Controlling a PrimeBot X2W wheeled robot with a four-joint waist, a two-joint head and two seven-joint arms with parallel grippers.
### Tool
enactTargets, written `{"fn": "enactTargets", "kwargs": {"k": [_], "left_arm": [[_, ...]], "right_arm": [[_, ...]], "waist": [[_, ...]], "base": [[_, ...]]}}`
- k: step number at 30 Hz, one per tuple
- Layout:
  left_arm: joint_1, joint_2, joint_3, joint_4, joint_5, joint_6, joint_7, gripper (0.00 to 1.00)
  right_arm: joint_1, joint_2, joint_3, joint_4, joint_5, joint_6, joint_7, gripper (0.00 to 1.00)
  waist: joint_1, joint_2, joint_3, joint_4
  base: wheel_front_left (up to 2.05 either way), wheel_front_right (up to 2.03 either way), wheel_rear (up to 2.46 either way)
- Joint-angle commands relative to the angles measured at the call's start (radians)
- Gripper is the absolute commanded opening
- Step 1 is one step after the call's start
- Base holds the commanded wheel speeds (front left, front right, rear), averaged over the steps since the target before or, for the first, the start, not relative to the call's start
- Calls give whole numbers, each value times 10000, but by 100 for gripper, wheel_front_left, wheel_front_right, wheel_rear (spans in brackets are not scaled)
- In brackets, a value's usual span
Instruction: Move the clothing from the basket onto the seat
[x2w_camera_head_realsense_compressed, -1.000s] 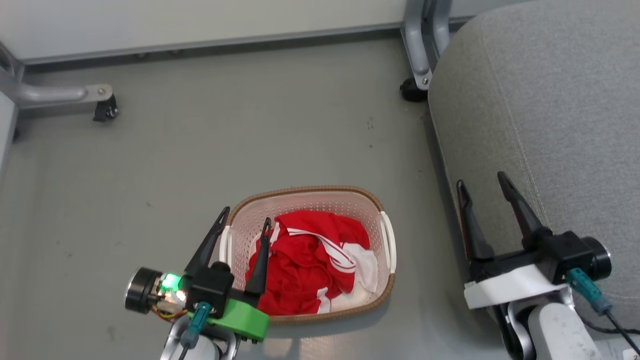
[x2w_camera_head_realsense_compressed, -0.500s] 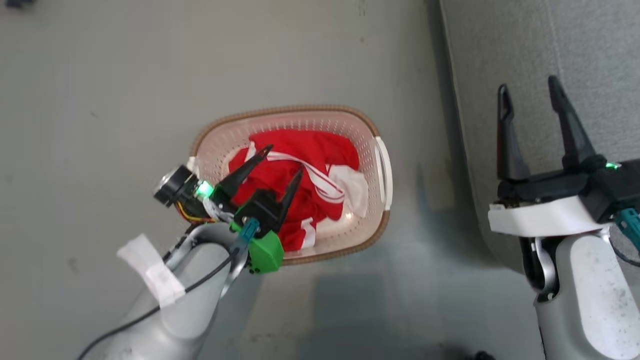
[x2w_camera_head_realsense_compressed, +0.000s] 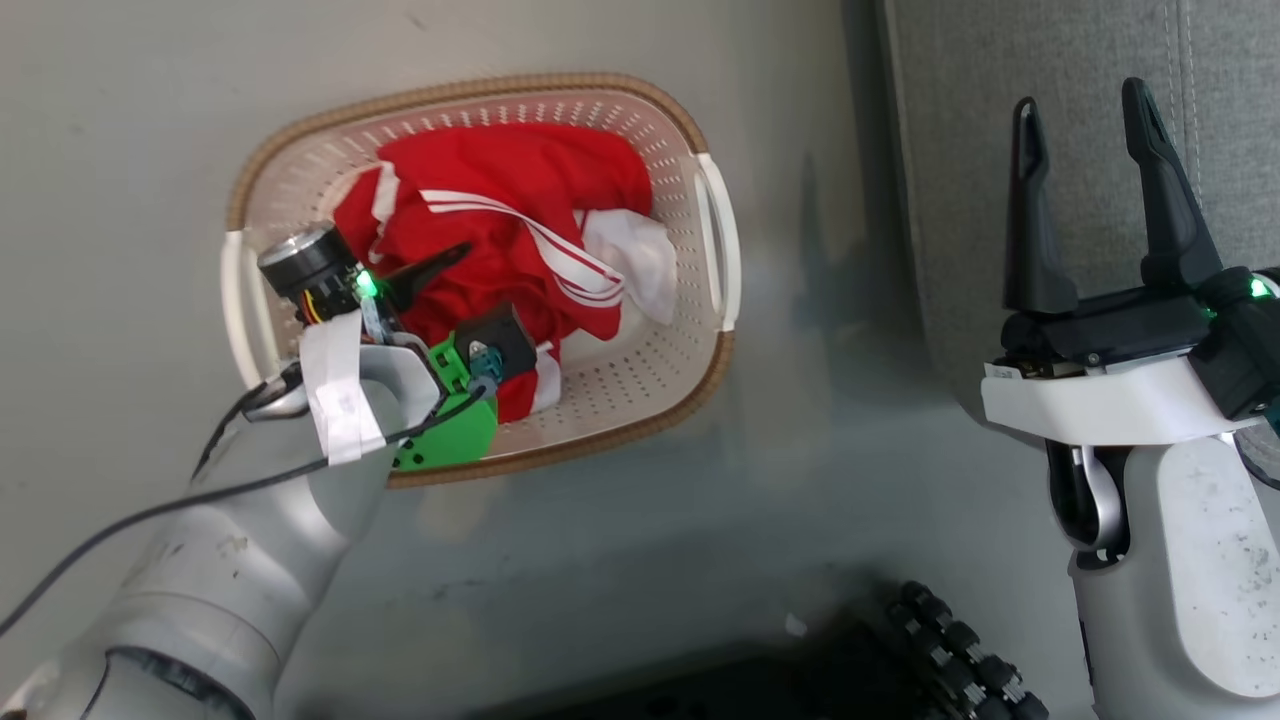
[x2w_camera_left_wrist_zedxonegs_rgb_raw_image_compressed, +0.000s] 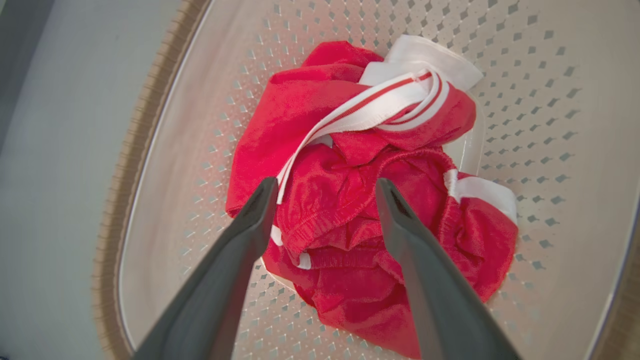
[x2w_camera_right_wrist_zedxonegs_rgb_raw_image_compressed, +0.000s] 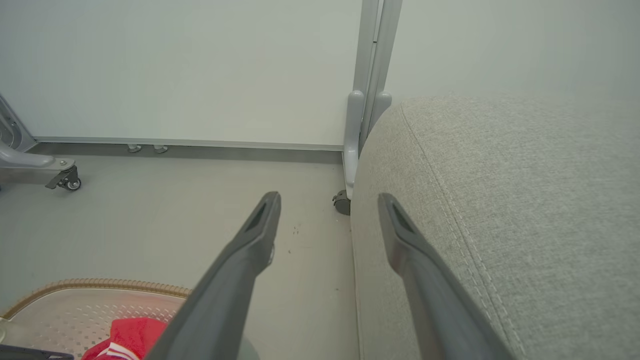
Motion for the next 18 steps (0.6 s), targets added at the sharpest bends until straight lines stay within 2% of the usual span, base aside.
{"fn": "enactTargets", "kwargs": {"k": [1, 4, 8, 18], "left_arm": [[-408, 49, -131, 254, 56, -26, -2, 100], [-748, 11, -617, 763, 88, -26, -19, 100], [-1142, 288, -1176, 1157, 57, -24, -21, 100], [-1935, 614, -1880, 1450, -627, -24, 894, 100]], "right_arm": [[-210, 20, 38, -83, 81, -3, -32, 100], [-222, 27, 268, -61, 150, -3, -31, 100], [-402, 20, 642, 31, 332, -3, -31, 100], [-691, 15, 803, -52, 755, -3, -31, 100]], "waist": [[-1, -1, 917, -794], [-1, -1, 1194, -988], [-1, -1, 1538, -1245], [-1, -1, 2308, -1527]], "base": [[0, 0, 0], [0, 0, 0], [0, 0, 0], [0, 0, 0]]}}
